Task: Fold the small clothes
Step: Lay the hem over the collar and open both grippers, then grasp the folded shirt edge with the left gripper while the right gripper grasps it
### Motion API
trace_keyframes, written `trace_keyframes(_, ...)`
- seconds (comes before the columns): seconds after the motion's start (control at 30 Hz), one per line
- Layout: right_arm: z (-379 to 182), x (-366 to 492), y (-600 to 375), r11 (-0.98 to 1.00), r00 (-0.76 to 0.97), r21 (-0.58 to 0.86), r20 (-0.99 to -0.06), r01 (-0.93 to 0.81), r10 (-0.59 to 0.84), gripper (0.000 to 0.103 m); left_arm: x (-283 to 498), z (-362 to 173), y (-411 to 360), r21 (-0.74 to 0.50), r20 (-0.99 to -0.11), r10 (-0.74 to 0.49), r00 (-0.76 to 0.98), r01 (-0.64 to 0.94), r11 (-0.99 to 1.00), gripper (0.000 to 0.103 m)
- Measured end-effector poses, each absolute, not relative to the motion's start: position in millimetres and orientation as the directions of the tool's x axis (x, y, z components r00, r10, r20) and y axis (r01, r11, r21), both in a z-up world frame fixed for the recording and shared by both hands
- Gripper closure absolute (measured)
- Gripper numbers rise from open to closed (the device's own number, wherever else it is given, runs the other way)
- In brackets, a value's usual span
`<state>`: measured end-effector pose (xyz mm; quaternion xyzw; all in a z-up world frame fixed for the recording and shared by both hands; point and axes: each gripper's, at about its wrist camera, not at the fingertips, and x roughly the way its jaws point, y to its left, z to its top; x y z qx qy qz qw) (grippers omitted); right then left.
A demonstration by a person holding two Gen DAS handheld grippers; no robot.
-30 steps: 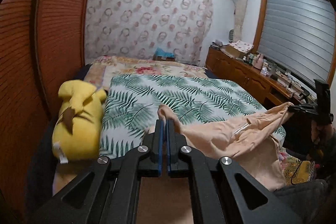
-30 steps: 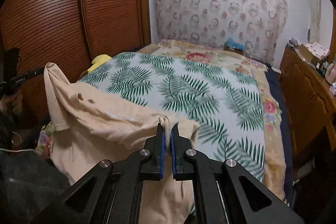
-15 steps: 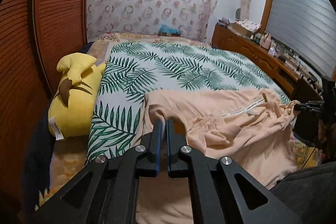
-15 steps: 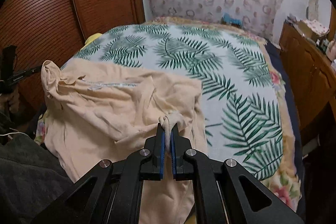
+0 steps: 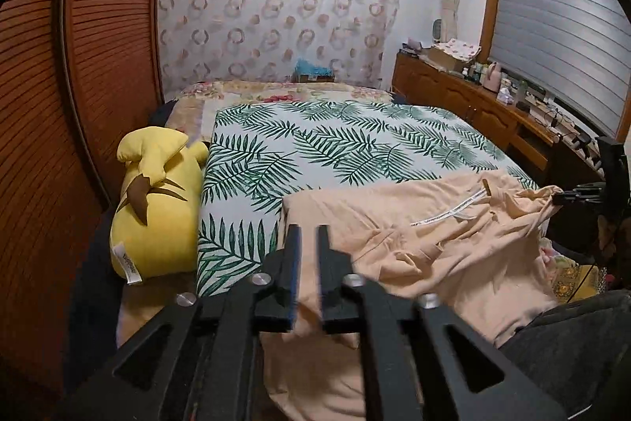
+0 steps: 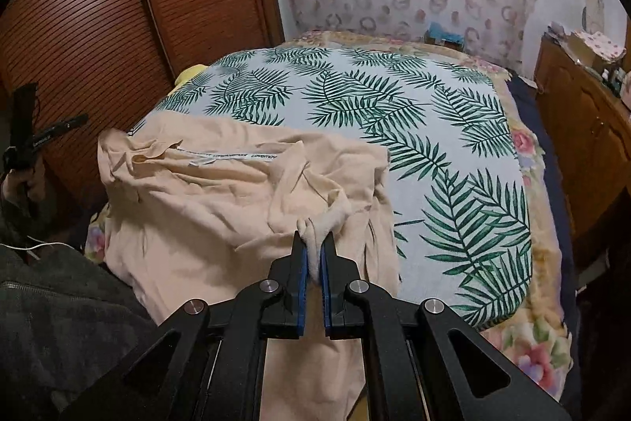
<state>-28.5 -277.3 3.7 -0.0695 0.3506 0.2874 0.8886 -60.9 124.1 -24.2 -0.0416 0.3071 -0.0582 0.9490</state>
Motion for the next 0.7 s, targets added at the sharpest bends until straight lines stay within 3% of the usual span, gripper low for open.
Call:
trace_keyframes(0.07,6.8,-26.8,-277.4,0.826,0.596,0.080,-0.655,-0.558,0.466,0.092,-55.1,-25.8,124.0,-0.122,-0.577,-0.146,0.803,0.093,0.988,0.057)
trace_keyframes(0.13,10.2,-22.3,-277.6,0.834,0.614,0.069,-0.644,-0.548,0.456,0.081,-46.4,-28.5,121.7,-0.112,-0.587,-0.139,0.798,0.090,0.990,0.054)
trace_keyframes(0.17,12.4,-19.5,-276.8,0.837,0.623,0.063,-0.638,-0.544,0.453,0.079,-41.1,-30.0,121.5,-0.112,-0.595,-0.138,0.791,0.088,0.990,0.050)
trace_keyframes(0.23,16.4,-15.3,-274.7,0.842,0.639,0.053,-0.625,-0.537,0.447,0.062,-29.3,-33.3,120.4,-0.126,-0.601,-0.154,0.784,0.098,0.987,0.037)
trace_keyframes(0.3,18.4,-11.5,-273.0,0.842,0.650,0.049,-0.612,-0.538,0.451,0.057,-16.3,-37.4,118.7,-0.129,-0.607,-0.167,0.777,0.111,0.985,0.030)
trace_keyframes(0.57,1.4,33.7,-254.1,0.863,0.659,0.010,-0.641,-0.506,0.394,0.055,42.0,-56.8,120.9,-0.096,-0.670,-0.147,0.728,0.111,0.989,0.028)
trace_keyframes(0.63,-8.6,49.7,-248.2,0.872,0.656,-0.002,-0.659,-0.490,0.367,0.042,54.3,-61.3,125.1,-0.096,-0.683,-0.141,0.716,0.103,0.990,0.028)
trace_keyframes(0.7,-14.4,62.5,-244.6,0.879,0.650,0.010,-0.669,-0.477,0.361,0.039,63.3,-65.1,129.5,-0.104,-0.696,-0.139,0.704,0.093,0.990,0.028)
